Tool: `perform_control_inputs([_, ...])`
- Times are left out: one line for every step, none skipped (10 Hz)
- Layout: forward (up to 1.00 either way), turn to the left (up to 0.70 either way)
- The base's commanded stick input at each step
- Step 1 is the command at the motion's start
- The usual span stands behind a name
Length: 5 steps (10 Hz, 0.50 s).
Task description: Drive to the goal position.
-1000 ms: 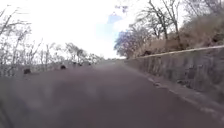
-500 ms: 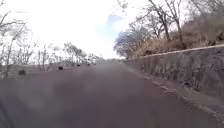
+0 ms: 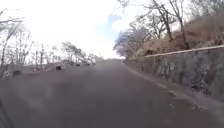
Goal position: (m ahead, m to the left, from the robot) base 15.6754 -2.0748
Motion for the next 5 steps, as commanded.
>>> perform_control_inputs([0.7, 0.0])
perform_control_inputs([0.7, 0.0])
perform_control_inputs([0.7, 0.0])
perform_control_inputs([0.7, 0.0])
perform_control_inputs([0.7, 0.0])
